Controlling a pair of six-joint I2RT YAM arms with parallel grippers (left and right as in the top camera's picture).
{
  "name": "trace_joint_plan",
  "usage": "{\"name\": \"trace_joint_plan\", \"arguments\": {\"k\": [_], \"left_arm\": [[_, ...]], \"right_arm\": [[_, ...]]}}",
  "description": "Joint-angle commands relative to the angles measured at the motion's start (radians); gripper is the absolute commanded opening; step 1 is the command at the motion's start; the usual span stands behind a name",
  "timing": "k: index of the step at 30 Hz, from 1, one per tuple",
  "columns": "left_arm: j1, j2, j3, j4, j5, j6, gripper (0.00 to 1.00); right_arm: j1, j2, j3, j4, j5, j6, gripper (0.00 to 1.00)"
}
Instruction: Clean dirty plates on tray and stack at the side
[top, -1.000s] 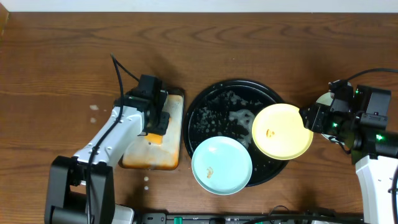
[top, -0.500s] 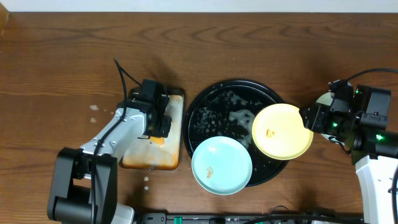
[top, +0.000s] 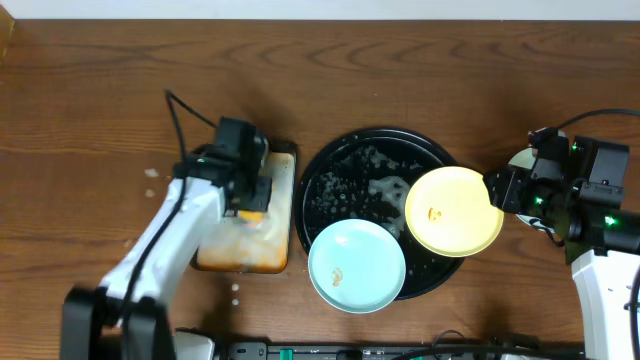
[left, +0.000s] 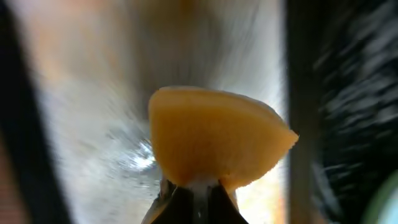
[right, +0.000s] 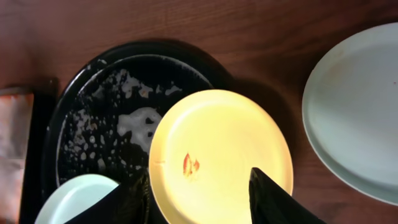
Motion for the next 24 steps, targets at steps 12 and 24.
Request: {"name": "trace_joint_plan", "arguments": {"k": [12, 24], "left_arm": [[0.001, 0.147, -0.013, 0.085, -0.011, -0.211, 0.08], [0.001, 0.203, 0.032, 0.060, 0.002, -0.233, 0.07]], "right_arm": [[0.008, 0.038, 0.009, -0.010, 0.005, -0.044, 0.49], [0.008, 0.167, 0.009, -0.021, 0.108, -0.025, 0.49]]}}
